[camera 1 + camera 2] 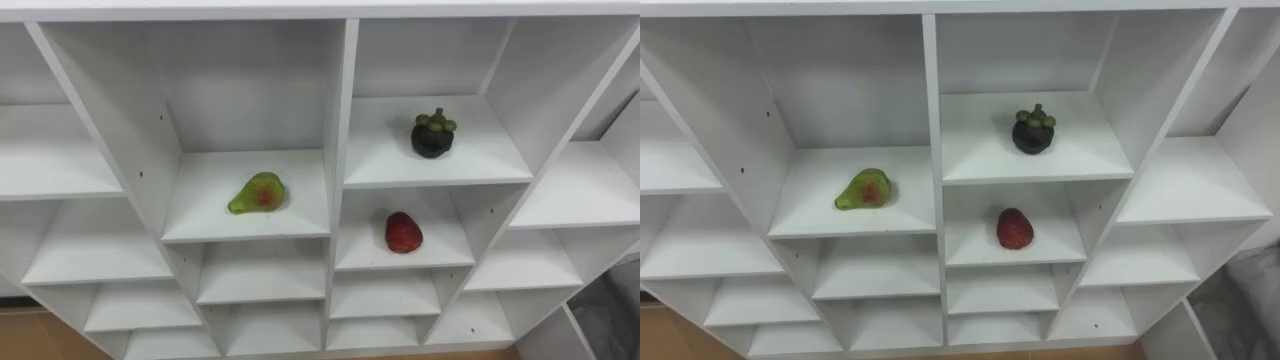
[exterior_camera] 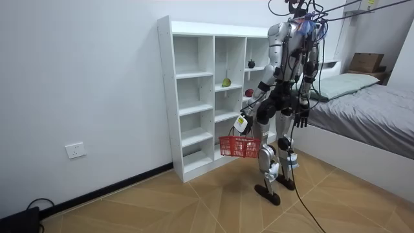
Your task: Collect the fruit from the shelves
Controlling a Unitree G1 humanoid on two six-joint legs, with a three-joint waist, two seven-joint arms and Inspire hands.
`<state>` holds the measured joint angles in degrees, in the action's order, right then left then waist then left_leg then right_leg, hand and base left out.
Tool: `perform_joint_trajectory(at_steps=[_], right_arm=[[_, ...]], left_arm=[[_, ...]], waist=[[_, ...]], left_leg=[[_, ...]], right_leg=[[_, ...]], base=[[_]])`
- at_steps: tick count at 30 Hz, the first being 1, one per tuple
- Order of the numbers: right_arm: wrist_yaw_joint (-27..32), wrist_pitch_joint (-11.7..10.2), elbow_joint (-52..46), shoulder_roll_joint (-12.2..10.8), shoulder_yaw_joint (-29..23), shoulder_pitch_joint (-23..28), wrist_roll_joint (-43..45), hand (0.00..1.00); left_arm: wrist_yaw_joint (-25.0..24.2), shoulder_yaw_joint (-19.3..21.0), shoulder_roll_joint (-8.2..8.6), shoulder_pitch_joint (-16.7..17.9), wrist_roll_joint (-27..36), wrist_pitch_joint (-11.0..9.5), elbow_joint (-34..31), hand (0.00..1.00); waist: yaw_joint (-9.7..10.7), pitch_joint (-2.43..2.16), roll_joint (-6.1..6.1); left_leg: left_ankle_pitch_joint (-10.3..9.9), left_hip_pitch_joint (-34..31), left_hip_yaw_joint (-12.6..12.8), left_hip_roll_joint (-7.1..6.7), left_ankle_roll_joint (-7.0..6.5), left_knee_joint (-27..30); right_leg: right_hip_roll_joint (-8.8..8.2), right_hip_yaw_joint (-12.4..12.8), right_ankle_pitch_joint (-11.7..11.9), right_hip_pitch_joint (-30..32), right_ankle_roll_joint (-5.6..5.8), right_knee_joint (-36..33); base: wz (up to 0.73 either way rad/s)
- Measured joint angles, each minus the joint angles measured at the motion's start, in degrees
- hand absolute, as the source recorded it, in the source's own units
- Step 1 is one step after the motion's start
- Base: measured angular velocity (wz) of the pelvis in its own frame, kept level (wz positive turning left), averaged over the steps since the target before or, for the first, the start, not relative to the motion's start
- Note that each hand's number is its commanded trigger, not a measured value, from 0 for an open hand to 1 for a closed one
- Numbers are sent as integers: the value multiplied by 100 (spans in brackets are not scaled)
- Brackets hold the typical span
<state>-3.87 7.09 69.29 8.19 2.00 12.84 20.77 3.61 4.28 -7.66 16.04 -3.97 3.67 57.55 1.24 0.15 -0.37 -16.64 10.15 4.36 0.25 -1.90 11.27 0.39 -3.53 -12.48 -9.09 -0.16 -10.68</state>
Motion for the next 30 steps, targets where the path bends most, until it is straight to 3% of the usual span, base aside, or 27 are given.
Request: perform_joint_trajectory(at_steps=[30], right_arm=[[71,-33,-71,1,8,-45,0,0]], left_arm=[[-142,-20,-2,-79,-17,-35,207,100]], waist=[[-13,12,-42]], left_leg=[[0,-31,-23,-2,0,3]], right_leg=[[-8,-32,-1,13,1,1]], base=[[0]])
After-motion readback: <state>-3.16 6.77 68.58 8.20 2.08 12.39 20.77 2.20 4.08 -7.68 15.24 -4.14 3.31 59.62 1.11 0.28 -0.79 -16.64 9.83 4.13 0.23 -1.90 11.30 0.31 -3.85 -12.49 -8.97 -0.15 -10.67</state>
